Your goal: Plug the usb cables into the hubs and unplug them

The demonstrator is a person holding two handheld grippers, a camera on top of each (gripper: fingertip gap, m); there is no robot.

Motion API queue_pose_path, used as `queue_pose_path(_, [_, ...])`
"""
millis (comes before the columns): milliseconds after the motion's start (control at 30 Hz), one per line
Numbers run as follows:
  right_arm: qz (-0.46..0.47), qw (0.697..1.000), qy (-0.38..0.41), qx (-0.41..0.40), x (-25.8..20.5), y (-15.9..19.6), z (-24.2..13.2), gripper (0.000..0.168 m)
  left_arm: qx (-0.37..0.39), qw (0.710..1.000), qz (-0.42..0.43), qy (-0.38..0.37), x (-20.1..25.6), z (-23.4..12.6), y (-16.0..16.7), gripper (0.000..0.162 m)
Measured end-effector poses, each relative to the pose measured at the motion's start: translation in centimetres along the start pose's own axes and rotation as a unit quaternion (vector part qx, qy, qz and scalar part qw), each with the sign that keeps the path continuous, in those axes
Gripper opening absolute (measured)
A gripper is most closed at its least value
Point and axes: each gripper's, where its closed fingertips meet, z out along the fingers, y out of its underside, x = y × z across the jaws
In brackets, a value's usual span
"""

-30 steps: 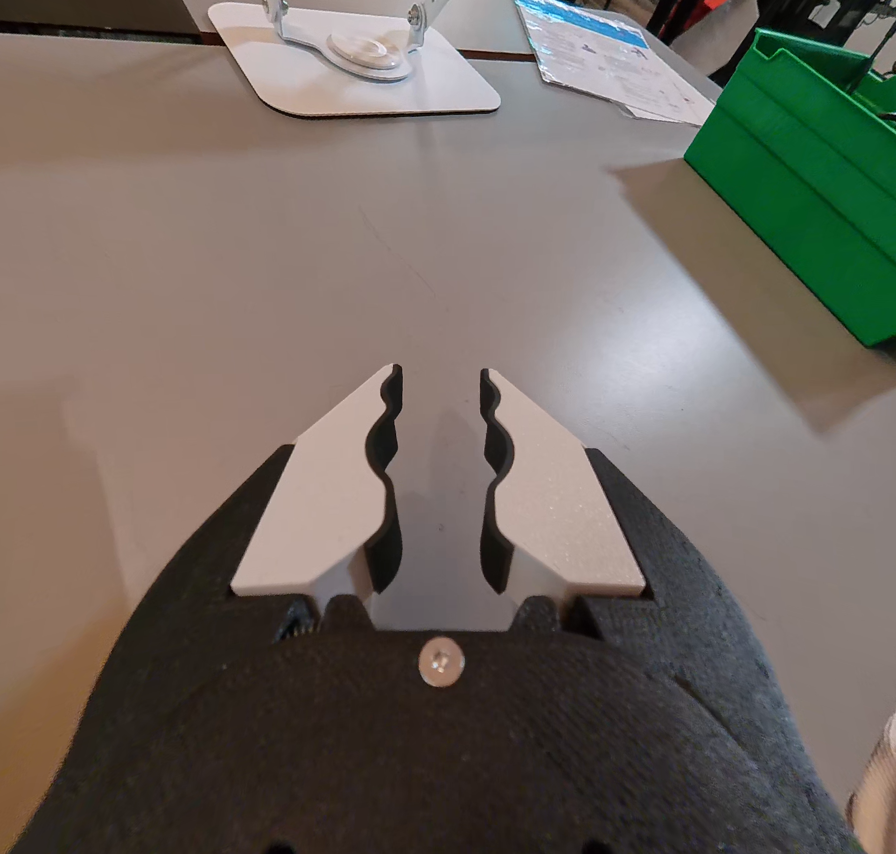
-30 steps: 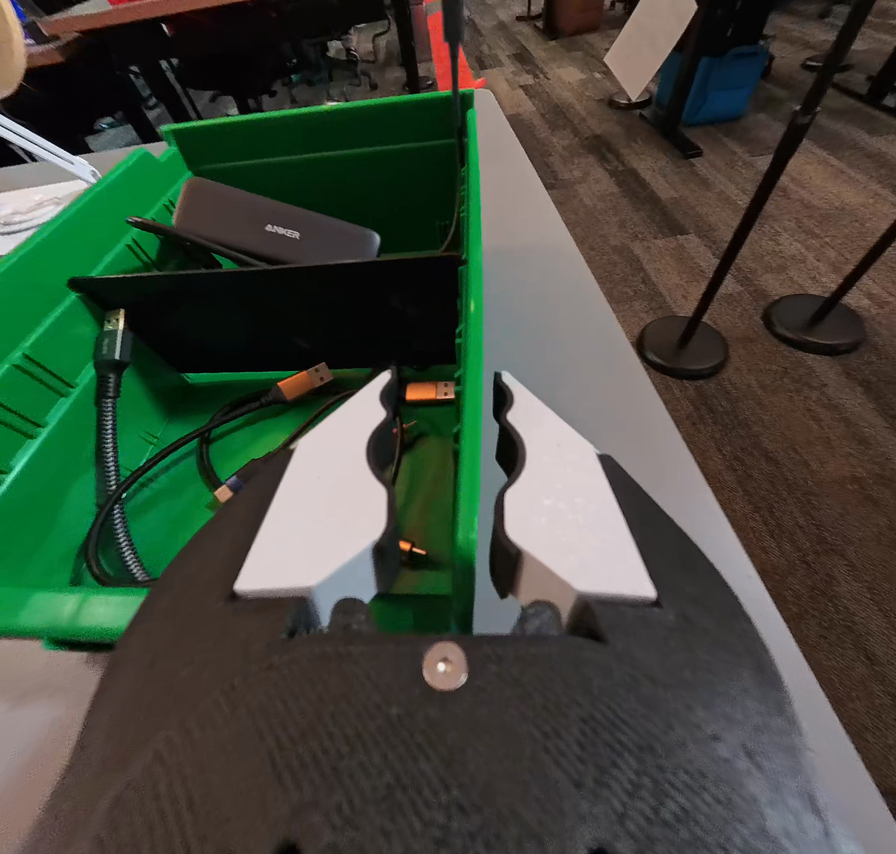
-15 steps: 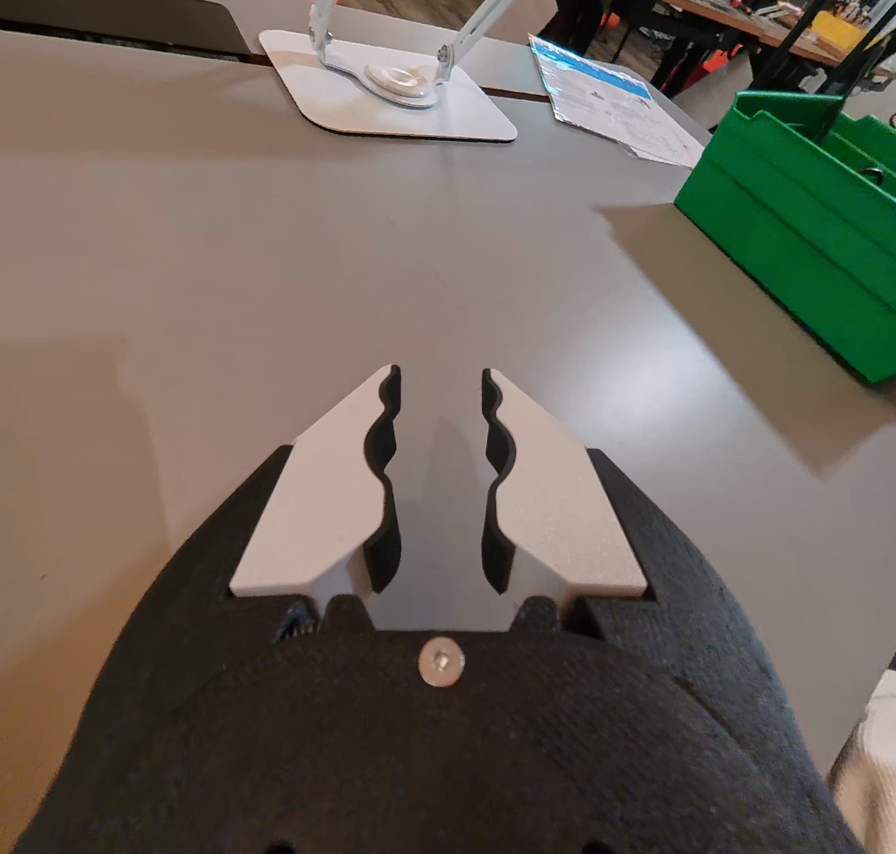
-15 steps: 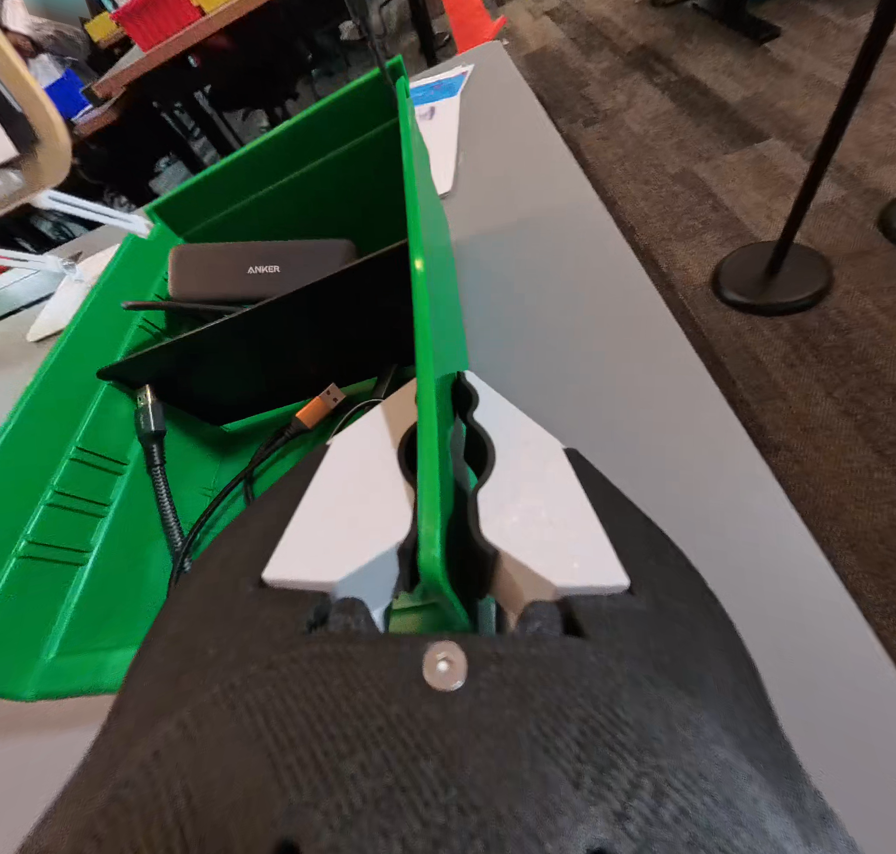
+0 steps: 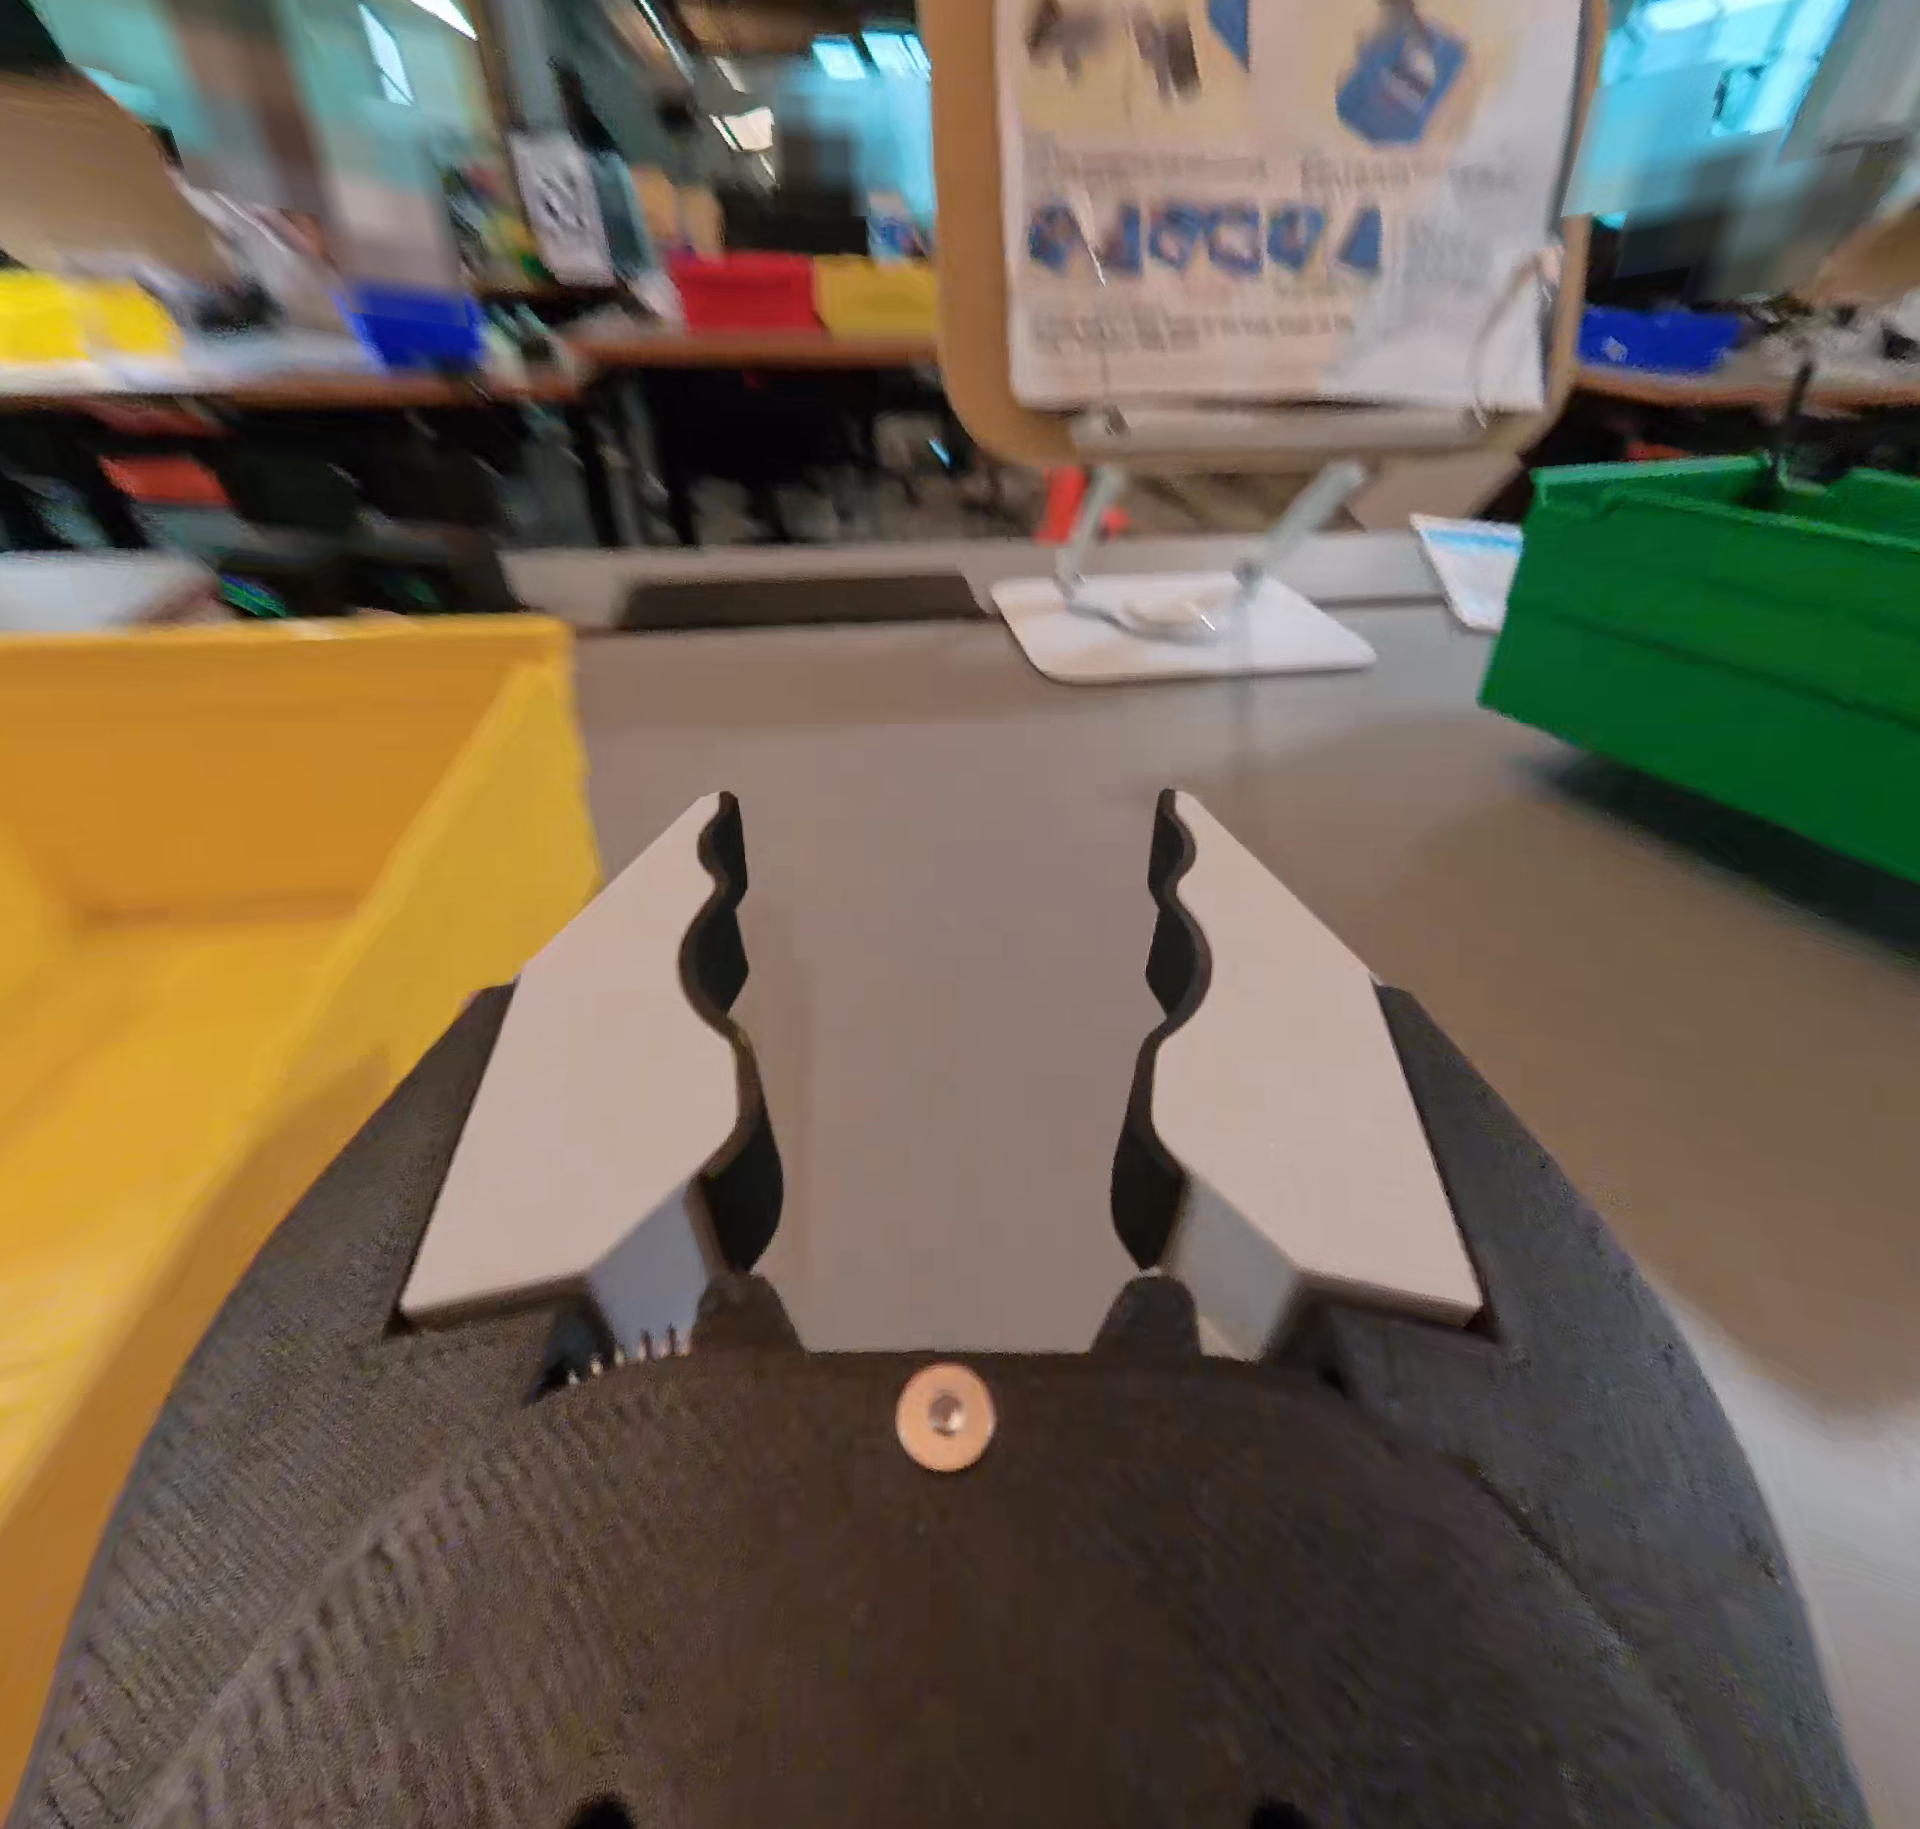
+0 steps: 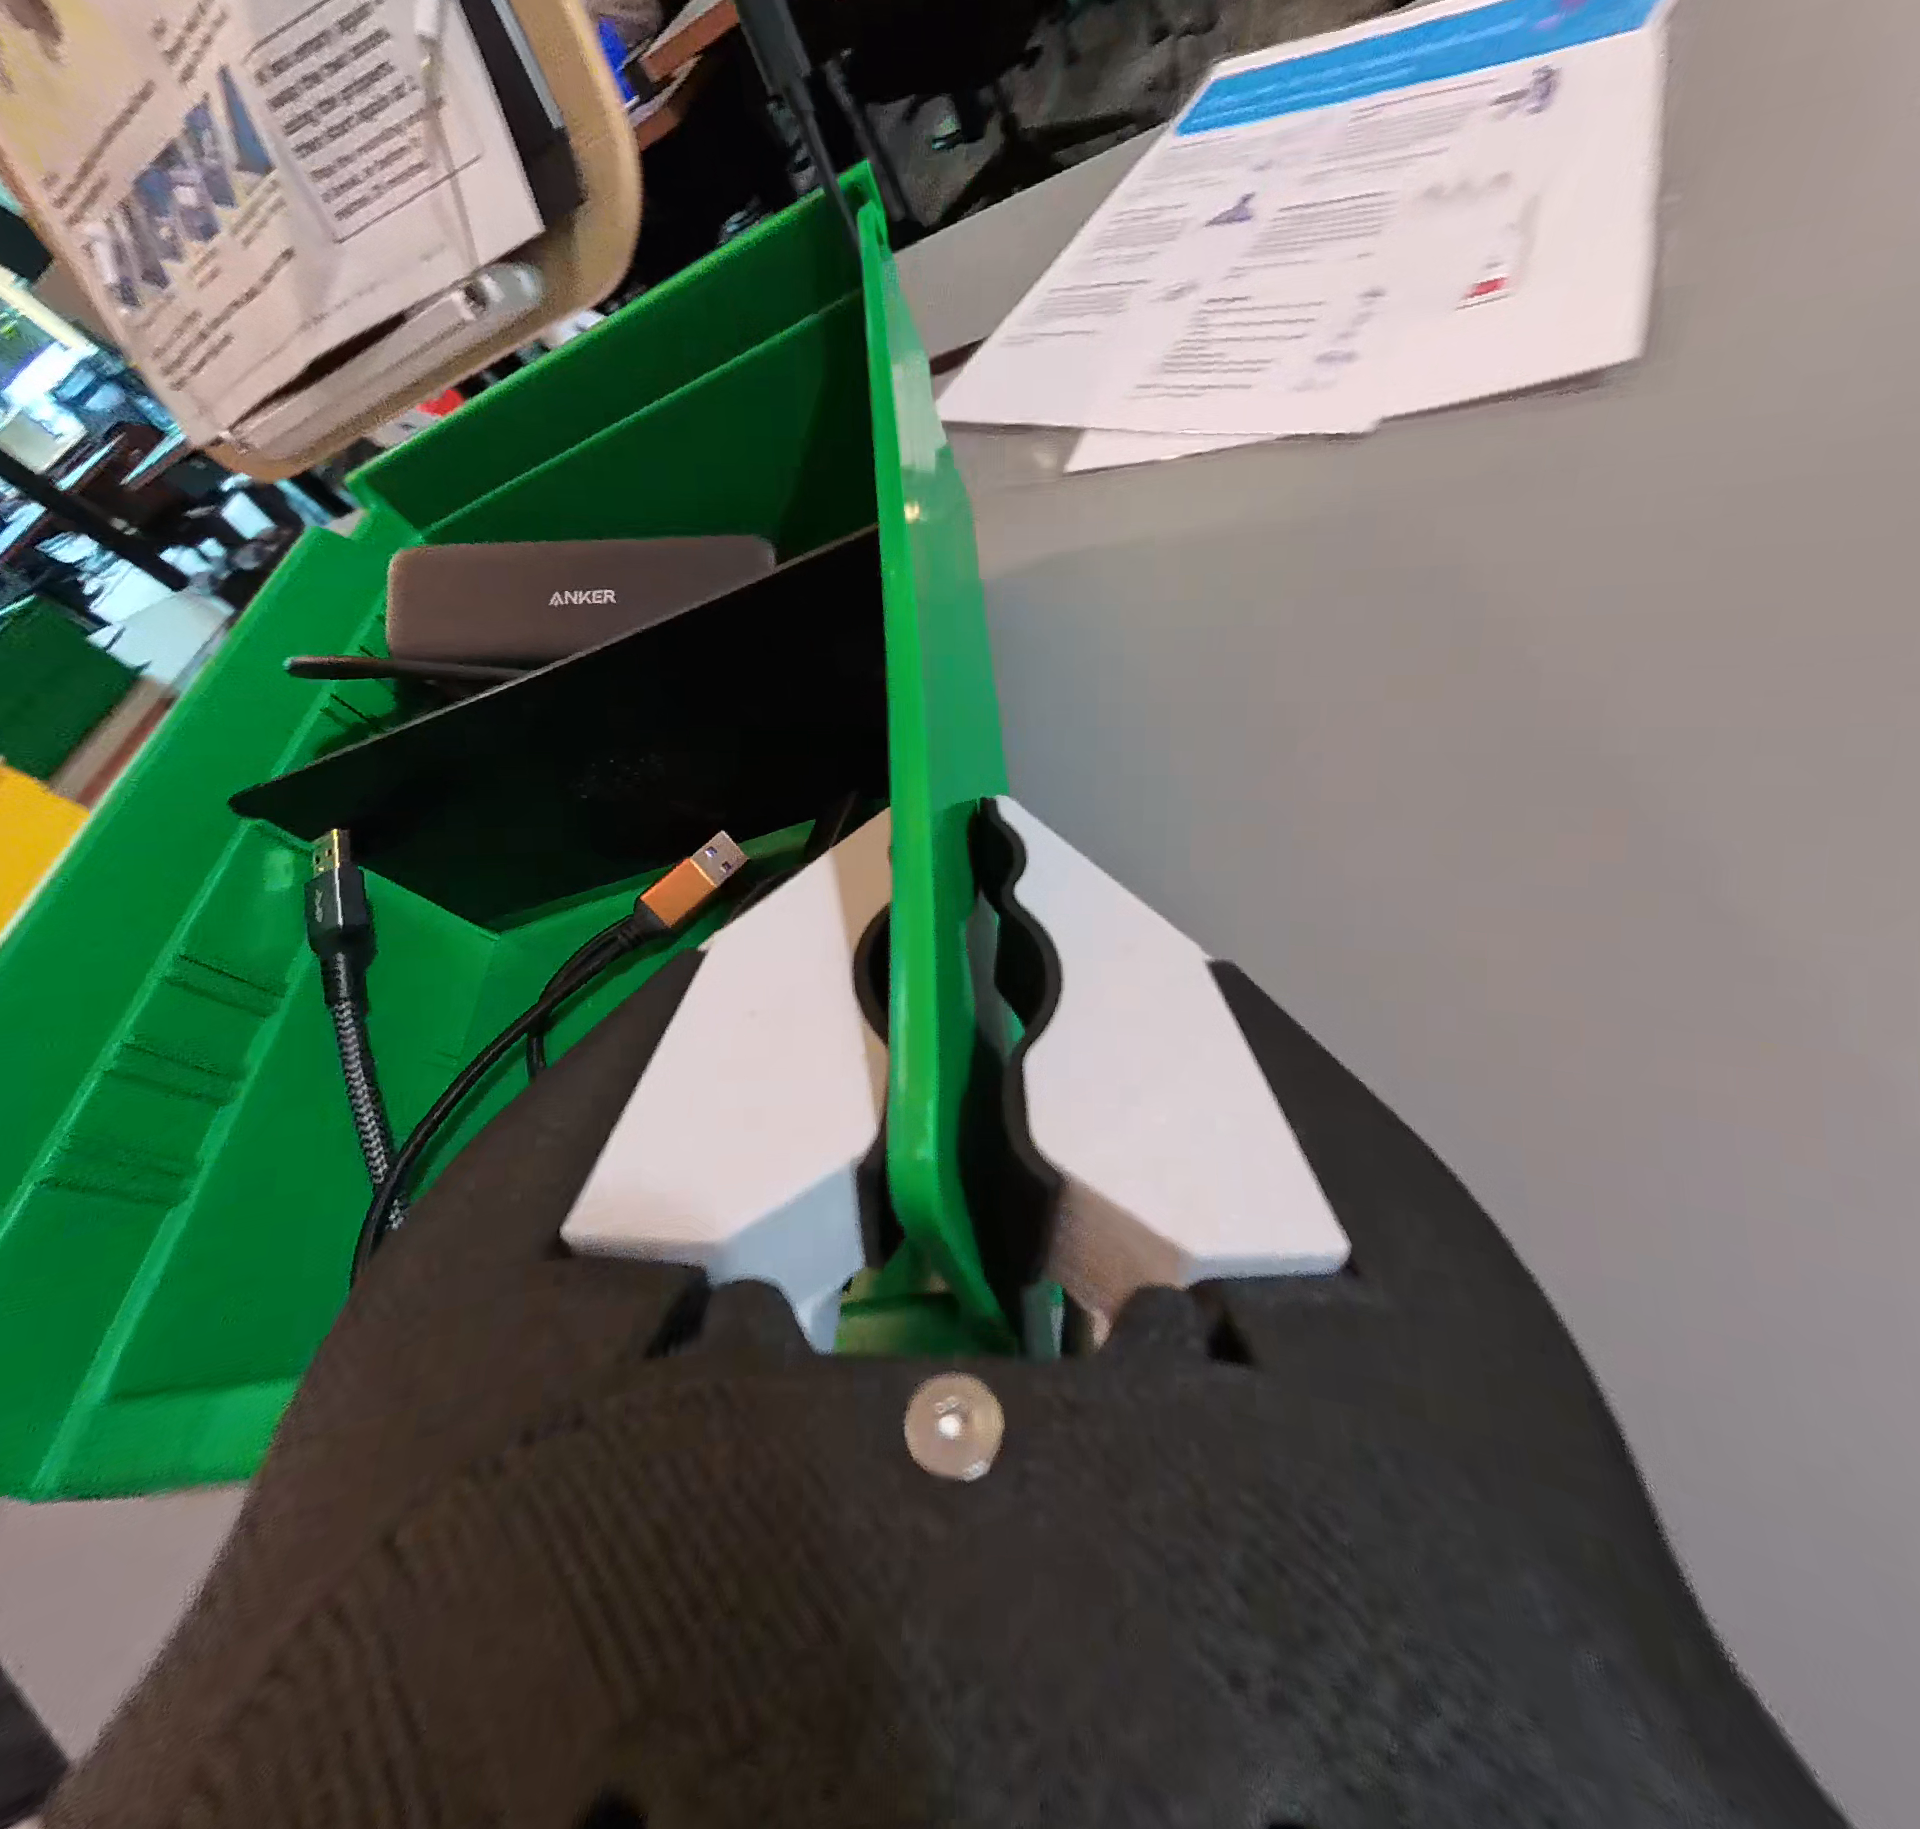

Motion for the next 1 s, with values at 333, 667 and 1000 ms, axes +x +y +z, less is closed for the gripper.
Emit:
queue_pose_path(333, [-0.066,0.991,-0.095,-0.065,-8.9,1.6,7.5,0.008,-0.028,0.962,0.040,-0.270,-11.7,-7.7,1.4,0.070])
queue_pose_path(667, [-0.133,0.970,-0.172,-0.107,-20.2,6.0,12.2,0.008,-0.142,0.974,0.051,-0.168,-10.2,-7.8,5.6,0.002])
queue_pose_path(1000, [-0.184,0.964,-0.168,-0.094,-33.2,12.5,17.3,0.006,-0.063,0.964,0.005,-0.258,-16.6,-14.2,-0.4,0.000])
